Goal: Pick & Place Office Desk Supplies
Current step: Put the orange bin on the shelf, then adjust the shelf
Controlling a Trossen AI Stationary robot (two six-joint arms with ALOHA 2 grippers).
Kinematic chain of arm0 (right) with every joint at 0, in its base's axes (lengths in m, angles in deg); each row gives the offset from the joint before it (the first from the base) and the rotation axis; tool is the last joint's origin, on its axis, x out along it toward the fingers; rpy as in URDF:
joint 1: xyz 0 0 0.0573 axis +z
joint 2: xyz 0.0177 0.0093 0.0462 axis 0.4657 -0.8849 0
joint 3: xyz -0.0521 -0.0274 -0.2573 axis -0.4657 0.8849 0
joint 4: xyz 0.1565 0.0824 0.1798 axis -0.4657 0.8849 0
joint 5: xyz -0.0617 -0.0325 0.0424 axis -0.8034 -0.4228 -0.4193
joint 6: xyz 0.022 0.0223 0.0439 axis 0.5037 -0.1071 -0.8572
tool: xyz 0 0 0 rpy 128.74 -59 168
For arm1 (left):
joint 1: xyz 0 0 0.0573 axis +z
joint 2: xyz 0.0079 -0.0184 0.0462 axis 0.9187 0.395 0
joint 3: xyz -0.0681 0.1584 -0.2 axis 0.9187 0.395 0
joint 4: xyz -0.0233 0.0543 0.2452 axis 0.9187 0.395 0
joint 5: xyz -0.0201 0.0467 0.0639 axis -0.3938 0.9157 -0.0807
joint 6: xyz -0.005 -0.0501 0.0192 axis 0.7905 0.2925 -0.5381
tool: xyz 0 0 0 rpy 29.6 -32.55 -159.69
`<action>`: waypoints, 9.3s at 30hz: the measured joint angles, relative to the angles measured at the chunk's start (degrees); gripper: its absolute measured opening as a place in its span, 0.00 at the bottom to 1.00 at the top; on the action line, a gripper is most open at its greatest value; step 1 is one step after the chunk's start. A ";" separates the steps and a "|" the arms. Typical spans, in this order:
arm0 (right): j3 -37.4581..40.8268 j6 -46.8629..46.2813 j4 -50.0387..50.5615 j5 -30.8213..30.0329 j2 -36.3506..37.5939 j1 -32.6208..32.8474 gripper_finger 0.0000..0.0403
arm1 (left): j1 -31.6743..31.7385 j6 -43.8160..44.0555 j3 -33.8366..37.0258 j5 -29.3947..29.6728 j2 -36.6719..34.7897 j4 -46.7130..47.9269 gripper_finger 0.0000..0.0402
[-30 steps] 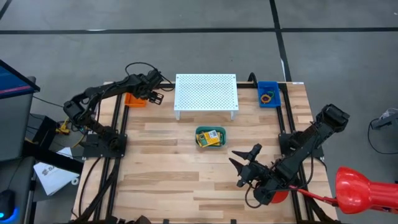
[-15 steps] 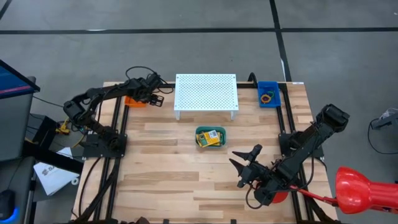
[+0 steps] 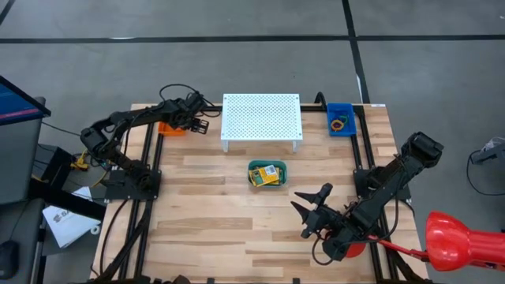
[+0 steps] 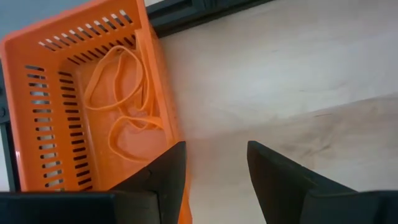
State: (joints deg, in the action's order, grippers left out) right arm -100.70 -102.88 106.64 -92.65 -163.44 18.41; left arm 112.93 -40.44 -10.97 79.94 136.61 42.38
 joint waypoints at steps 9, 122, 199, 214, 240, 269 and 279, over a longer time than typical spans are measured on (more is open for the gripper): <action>0.00 -0.01 0.20 0.06 0.00 0.00 0.38 | 0.00 0.02 0.00 2.99 0.00 -0.39 0.40; 0.00 -0.44 0.20 0.01 0.00 -0.50 0.38 | -10.96 -20.74 3.50 -6.19 -3.86 -0.27 0.40; -0.02 -0.44 0.85 -0.12 0.00 -0.83 0.38 | -39.54 -40.68 -43.46 6.68 6.44 33.04 0.01; -0.02 -0.32 1.32 -1.48 0.00 -1.36 0.38 | -28.19 -50.96 -53.59 1.88 15.52 30.15 0.01; -0.02 0.02 1.46 -1.56 0.00 -1.20 0.38 | -26.25 -49.13 -56.15 -3.50 19.96 28.40 0.01; -0.02 -0.02 1.31 -1.43 0.00 -0.81 0.38 | -26.67 -47.32 -51.17 -3.41 19.93 26.49 0.12; -0.02 -0.05 1.36 -1.43 0.00 -0.81 0.38 | -28.26 -47.47 -51.06 -1.26 19.36 26.56 0.20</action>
State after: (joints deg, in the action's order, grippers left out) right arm -100.72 -102.92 107.99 -94.08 -163.44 17.61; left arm 84.67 -87.92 -62.04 78.68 155.97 68.94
